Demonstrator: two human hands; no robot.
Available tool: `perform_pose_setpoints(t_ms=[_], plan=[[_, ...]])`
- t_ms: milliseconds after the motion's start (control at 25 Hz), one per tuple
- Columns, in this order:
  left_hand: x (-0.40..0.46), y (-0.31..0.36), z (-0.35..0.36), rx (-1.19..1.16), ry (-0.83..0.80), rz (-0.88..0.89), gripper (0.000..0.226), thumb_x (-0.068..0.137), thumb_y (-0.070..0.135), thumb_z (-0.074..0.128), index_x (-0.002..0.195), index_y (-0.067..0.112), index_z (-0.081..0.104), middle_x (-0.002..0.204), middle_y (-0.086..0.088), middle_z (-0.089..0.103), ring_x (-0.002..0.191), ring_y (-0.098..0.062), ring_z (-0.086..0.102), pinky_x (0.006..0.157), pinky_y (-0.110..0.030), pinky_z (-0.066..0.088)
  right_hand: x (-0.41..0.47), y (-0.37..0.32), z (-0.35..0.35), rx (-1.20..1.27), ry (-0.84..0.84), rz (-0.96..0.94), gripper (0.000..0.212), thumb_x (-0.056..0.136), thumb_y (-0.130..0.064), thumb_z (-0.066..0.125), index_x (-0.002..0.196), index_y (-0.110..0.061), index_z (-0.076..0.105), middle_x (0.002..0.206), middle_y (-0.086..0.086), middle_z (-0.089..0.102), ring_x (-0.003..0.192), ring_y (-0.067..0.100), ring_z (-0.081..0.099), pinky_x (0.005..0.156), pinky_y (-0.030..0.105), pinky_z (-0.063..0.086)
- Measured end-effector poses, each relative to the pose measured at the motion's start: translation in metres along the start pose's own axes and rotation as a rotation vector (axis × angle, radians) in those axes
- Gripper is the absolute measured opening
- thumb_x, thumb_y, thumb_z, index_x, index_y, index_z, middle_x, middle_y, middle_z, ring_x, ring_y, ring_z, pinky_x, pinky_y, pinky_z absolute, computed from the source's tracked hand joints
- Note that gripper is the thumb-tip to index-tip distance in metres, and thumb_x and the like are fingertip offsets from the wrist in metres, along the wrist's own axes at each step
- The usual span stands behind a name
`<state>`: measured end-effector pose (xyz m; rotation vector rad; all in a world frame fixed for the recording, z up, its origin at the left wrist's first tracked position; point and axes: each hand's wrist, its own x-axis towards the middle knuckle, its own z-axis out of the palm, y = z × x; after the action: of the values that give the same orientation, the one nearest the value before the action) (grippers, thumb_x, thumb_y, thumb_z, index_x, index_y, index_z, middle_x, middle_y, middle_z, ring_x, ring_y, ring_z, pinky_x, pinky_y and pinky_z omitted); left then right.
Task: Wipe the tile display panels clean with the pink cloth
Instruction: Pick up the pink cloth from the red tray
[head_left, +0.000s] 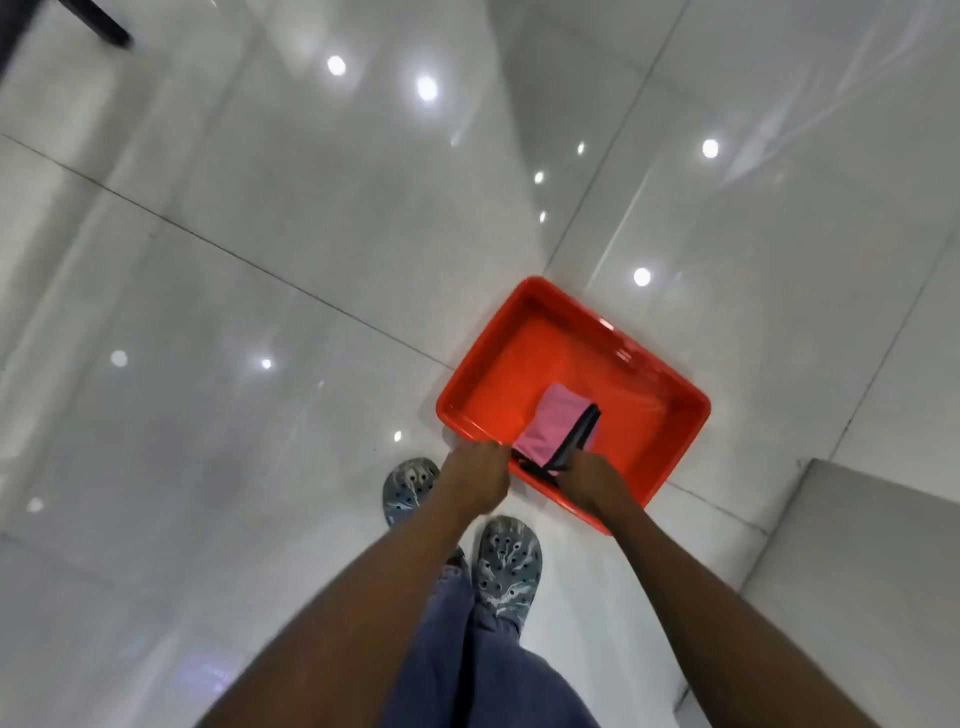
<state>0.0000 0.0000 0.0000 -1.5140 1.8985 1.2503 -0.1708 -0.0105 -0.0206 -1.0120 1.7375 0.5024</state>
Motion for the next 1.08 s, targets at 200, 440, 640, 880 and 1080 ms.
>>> perform_pose_setpoints(t_ms=[200,440,640,880,1080], plan=[[0.09,-0.025,0.039,0.027,0.092,0.02,0.03,0.097,0.015,0.043,0.123,0.006,0.054,0.122,-0.016,0.056,0.11,-0.035,0.055,0.087,-0.043,0.047,0.083,-0.005,0.046,0.324,0.291,0.223,0.093,0.087,-0.034,0.071,0.15,0.001,0.012,0.141,0.024,0.039,0.122,0.041,0.051,0.092,0.039,0.044],[0.048,-0.025,0.028,-0.159,-0.029,0.03,0.036,0.095,0.009,0.045,0.129,0.002,0.053,0.128,-0.02,0.057,0.116,-0.036,0.056,0.093,-0.044,0.048,0.036,-0.033,0.023,0.416,0.395,0.331,0.061,0.091,-0.02,0.065,0.135,0.003,0.029,0.132,0.023,0.055,0.119,0.04,0.055,0.088,0.04,0.044],[-0.088,0.008,-0.07,-0.073,-0.167,-0.172,0.039,0.1,0.017,0.042,0.137,0.007,0.046,0.136,-0.015,0.052,0.124,-0.031,0.052,0.098,-0.039,0.042,-0.122,-0.085,-0.058,0.316,0.374,0.08,0.061,0.084,-0.016,0.069,0.129,0.001,0.032,0.12,0.024,0.06,0.107,0.041,0.061,0.078,0.04,0.047],[-0.308,0.047,-0.245,-0.398,0.166,-0.309,0.041,0.1,0.027,0.043,0.138,0.013,0.047,0.136,-0.016,0.052,0.124,-0.03,0.05,0.099,-0.036,0.043,-0.363,-0.193,-0.153,0.127,0.347,-0.389,0.022,0.085,-0.021,0.065,0.097,-0.009,0.051,0.081,0.005,0.059,0.075,0.027,0.058,0.066,0.038,0.05],[-0.531,0.068,-0.316,-0.598,0.659,-0.433,0.039,0.1,0.03,0.045,0.136,0.016,0.05,0.133,-0.008,0.057,0.12,-0.025,0.054,0.098,-0.033,0.045,-0.587,-0.284,-0.173,-0.056,0.394,-0.763,0.006,0.081,-0.003,0.052,0.08,-0.007,0.048,0.081,0.011,0.055,0.062,0.023,0.051,0.051,0.03,0.033]])
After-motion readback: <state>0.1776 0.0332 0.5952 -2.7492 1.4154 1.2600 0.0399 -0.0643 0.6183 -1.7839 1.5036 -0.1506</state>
